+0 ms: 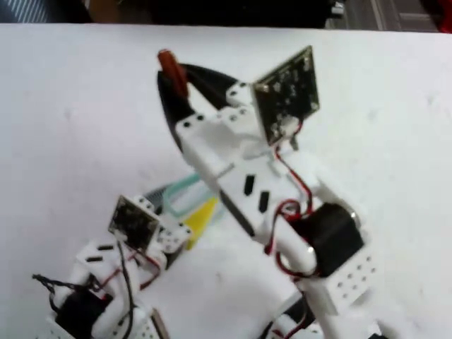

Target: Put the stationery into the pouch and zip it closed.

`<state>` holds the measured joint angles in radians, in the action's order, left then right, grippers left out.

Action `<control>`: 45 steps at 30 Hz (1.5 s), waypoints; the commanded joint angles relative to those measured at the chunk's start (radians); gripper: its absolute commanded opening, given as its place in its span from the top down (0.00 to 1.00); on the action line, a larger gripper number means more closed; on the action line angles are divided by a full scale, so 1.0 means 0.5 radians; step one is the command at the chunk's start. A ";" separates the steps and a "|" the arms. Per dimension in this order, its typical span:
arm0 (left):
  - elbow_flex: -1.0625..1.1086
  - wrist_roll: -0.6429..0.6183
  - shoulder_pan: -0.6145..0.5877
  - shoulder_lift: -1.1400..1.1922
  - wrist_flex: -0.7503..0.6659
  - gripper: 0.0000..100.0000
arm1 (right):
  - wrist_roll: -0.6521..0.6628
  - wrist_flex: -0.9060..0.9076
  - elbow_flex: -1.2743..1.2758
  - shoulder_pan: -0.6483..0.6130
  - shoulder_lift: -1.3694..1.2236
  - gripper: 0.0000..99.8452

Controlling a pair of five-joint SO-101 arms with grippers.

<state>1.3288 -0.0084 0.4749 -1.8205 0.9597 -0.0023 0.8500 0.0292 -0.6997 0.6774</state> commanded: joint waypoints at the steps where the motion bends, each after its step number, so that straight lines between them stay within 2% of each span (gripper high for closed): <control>1: -0.025 -0.021 0.014 -0.008 0.009 0.80 | -0.012 -0.118 0.021 -0.005 0.029 0.98; 7: -0.025 -0.021 0.020 -0.008 0.009 0.80 | -0.012 -0.137 -0.175 -0.005 0.038 0.98; 23: -0.025 -0.021 0.017 -0.008 0.009 0.80 | -0.015 -0.324 -0.175 0.054 -0.189 0.98; 28: -0.025 -0.021 0.017 -0.008 0.006 0.80 | -0.028 -0.204 -0.175 0.060 -0.161 0.98; 36: -0.025 -0.021 0.014 -0.008 0.006 0.80 | -0.031 0.241 -0.172 -0.060 -0.060 0.98; 45: -0.025 -0.034 -0.060 -0.008 0.003 0.80 | -0.031 0.265 -0.123 -0.063 0.091 0.98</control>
<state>1.3288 -0.0084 0.4780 -1.8251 0.9597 -0.0115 0.9712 -0.0261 -0.7211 0.6851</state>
